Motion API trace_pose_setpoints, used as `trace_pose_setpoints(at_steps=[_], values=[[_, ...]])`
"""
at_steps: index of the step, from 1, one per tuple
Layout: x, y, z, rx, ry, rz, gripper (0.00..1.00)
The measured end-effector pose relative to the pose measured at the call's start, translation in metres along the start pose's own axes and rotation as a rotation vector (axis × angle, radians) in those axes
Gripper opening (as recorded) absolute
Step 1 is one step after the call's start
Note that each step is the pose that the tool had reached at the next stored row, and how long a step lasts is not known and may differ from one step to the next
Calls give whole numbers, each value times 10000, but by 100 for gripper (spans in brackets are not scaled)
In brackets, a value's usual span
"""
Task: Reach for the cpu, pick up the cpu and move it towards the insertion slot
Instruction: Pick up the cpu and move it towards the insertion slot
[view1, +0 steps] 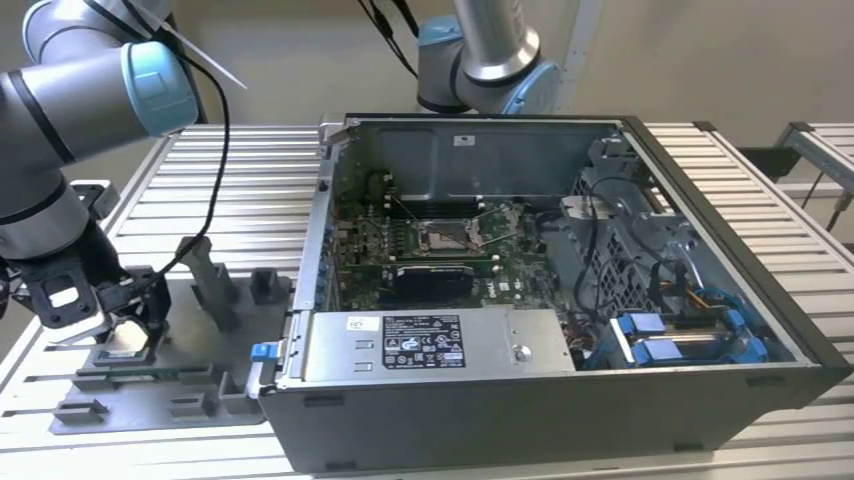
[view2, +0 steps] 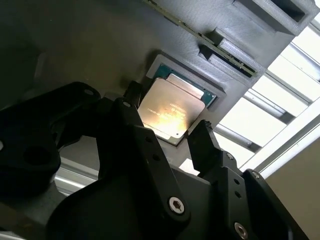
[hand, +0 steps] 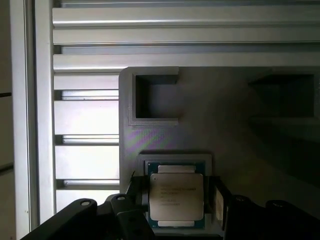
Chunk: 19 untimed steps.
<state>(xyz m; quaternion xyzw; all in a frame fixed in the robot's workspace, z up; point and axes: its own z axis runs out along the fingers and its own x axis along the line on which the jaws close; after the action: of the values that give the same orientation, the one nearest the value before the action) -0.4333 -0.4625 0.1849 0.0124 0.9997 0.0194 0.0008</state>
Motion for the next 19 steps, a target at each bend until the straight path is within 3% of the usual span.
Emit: trace_pose_setpoints(at_steps=[2,3,11,19], values=[[0,0,1,-1,0,0,100],[0,0,1,0,0,0,0],[-1,1,-5,-6,-7,0,0],[-1,10,-272,0,0,-1,0]])
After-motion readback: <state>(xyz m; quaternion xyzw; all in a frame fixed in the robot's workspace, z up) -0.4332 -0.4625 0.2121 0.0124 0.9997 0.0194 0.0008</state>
